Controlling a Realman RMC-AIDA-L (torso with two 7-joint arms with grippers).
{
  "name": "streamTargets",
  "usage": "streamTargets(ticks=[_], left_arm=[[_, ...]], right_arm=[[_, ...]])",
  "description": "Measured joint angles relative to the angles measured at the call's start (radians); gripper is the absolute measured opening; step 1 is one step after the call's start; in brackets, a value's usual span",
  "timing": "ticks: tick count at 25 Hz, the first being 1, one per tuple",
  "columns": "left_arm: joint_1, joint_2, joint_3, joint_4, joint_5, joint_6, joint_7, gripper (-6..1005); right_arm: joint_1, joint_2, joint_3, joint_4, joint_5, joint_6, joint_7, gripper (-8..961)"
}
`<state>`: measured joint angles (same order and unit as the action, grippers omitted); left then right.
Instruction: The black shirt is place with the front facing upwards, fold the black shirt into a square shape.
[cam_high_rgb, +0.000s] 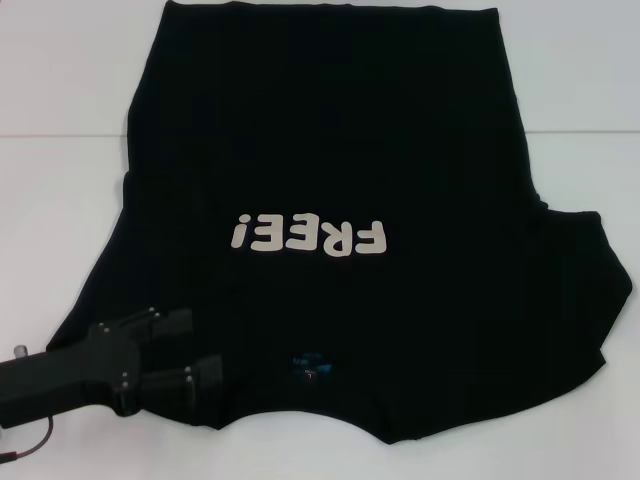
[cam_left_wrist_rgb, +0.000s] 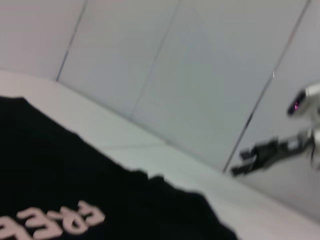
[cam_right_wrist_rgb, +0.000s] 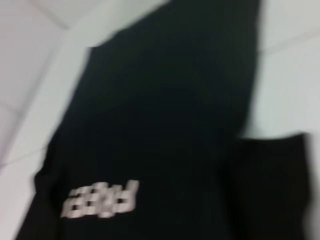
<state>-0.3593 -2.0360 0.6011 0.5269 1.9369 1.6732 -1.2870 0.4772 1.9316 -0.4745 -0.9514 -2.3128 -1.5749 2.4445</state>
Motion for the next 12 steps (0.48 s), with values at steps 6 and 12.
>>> streamTargets(ticks=[6,12], left_arm=[[-0.003,-0.009,-0.003,0.030,0.032,-0.016,0.053,906],[-0.005,-0.010,0.004,0.047,0.041,0.006,0.057,906]], right_arm=[[0.069,-0.028,0.029,-0.030,-0.202,-0.015,0.147,912],[0.131,-0.017,0.018,0.015,-0.307,0.054,0.182,908]])
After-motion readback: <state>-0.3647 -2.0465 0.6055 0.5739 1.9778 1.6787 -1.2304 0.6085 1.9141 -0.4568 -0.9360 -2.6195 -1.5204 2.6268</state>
